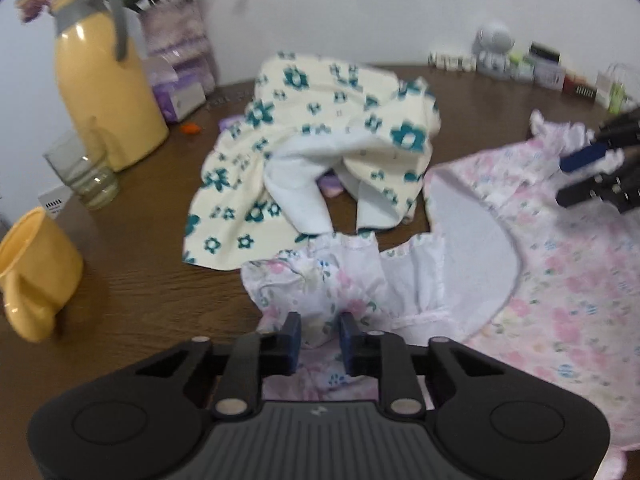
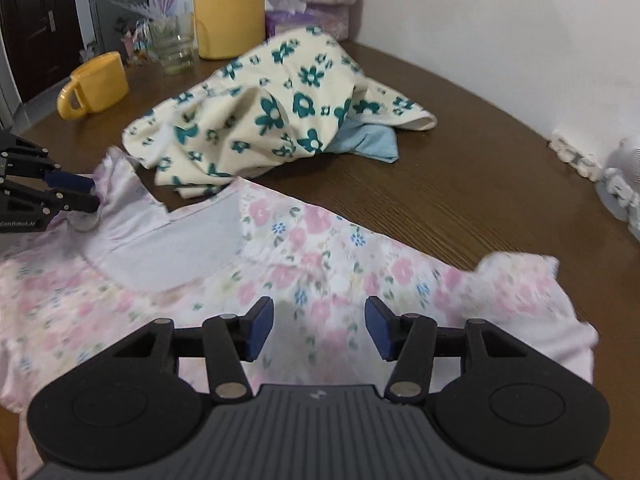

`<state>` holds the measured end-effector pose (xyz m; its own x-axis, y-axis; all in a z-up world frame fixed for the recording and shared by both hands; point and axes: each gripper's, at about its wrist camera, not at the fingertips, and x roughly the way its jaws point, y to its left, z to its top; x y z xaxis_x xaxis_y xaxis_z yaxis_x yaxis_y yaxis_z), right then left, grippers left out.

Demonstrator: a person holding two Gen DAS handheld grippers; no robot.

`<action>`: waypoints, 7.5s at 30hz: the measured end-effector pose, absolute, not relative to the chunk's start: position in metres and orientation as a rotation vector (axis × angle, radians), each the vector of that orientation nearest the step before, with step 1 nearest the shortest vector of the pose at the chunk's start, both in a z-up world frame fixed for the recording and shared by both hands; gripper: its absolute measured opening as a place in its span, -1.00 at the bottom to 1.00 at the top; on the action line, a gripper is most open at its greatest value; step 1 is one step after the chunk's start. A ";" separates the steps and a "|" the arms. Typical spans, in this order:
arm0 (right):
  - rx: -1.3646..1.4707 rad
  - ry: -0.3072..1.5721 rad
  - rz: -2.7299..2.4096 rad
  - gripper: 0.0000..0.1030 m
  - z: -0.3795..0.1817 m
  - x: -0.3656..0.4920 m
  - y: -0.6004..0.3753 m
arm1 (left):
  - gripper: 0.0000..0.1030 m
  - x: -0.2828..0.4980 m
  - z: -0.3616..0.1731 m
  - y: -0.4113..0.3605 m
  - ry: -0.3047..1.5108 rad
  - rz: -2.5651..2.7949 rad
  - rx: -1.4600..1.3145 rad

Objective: Fold clothes

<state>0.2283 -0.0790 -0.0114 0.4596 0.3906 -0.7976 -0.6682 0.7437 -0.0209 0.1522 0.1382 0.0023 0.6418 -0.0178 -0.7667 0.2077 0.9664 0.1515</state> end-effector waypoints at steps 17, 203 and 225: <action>-0.264 0.893 0.622 -0.06 -0.024 0.308 -0.067 | -0.56 0.221 0.004 0.149 0.853 -0.122 0.236; -0.170 0.900 0.498 -0.83 -0.010 0.221 -0.263 | -0.98 0.139 -0.014 0.009 0.831 -0.269 0.061; -0.289 0.770 0.752 -0.40 -0.022 0.108 -0.183 | -0.93 0.097 -0.015 0.000 0.796 -0.301 0.040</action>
<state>0.1084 -0.1826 -0.0217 0.4781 0.5058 -0.7180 -0.7062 0.7074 0.0282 0.0967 -0.0002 -0.0152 0.6595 -0.2508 -0.7086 0.2806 0.9567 -0.0774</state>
